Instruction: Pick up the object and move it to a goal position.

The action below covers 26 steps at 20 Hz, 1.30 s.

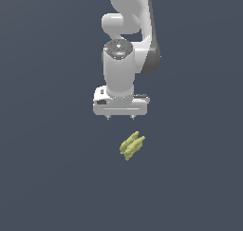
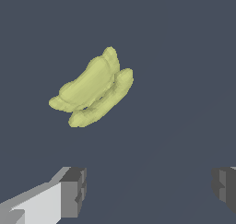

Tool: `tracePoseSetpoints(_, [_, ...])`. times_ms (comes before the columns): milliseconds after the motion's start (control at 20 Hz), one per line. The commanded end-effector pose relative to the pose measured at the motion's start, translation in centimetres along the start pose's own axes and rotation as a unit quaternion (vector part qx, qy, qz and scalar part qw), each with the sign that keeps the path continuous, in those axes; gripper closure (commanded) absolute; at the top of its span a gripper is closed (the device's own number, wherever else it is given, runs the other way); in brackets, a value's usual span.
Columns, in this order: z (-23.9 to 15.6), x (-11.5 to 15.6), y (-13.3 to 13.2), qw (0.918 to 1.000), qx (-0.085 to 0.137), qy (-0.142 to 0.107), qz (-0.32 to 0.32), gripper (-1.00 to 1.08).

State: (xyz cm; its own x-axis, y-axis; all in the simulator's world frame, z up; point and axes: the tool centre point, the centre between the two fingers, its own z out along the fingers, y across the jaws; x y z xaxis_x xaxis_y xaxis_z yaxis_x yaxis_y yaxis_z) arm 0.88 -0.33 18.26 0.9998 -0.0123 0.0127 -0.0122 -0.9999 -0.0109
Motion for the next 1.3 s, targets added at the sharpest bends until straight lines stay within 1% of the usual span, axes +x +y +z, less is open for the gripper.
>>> tracePoseSetpoints(0, [0.0, 0.0, 0.0, 1.0, 0.0, 0.0, 0.0, -0.92])
tracePoseSetpoints(150, [0.0, 0.1, -0.5, 1.0, 0.0, -0.001, -0.008, -0.92])
tracePoseSetpoints(400, [-0.2, 0.2, -2.5, 0.9993, 0.0, -0.003, -0.038, -0.92])
tracePoseSetpoints(650, [-0.2, 0.2, -2.5, 0.9993, 0.0, -0.003, -0.037, -0.92])
tracePoseSetpoints(950, [-0.1, 0.5, -2.6, 0.9998, 0.0, -0.003, -0.019, -0.92])
tracePoseSetpoints(1250, [0.3, 1.2, -2.8, 0.9997, 0.001, -0.004, 0.022, -0.92])
